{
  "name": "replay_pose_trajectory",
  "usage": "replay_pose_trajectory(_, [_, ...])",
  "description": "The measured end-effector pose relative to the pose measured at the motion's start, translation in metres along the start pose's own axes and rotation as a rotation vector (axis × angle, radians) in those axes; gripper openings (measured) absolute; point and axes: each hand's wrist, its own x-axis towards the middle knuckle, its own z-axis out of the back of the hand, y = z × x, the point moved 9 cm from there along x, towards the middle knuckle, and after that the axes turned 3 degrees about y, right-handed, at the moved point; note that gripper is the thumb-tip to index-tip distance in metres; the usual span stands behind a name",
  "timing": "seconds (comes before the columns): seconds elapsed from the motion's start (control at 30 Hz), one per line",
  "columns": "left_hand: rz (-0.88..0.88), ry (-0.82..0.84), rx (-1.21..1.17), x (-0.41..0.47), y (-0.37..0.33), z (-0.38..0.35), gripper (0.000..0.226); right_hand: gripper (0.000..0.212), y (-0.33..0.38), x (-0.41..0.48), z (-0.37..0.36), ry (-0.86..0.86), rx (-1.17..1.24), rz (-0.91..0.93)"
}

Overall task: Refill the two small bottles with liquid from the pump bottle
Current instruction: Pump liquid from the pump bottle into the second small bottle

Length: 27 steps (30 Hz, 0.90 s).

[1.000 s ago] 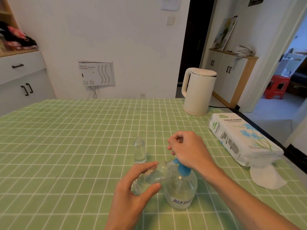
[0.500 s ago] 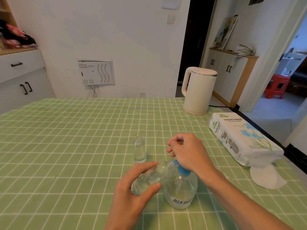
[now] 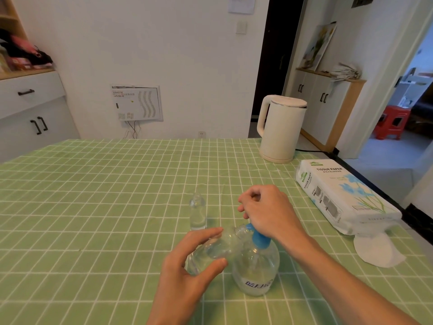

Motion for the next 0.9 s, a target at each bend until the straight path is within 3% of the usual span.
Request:
replay_pose_trajectory(0.67, [-0.002, 0.000, 0.027, 0.001, -0.003, 0.000, 0.064, 0.028, 0.005, -0.001, 0.001, -0.002, -0.088, 0.020])
replay_pose_trajectory(0.9, [0.005, 0.012, 0.021, 0.001, -0.003, 0.000, 0.063, 0.027, -0.002, 0.001, -0.001, -0.013, 0.001, 0.008])
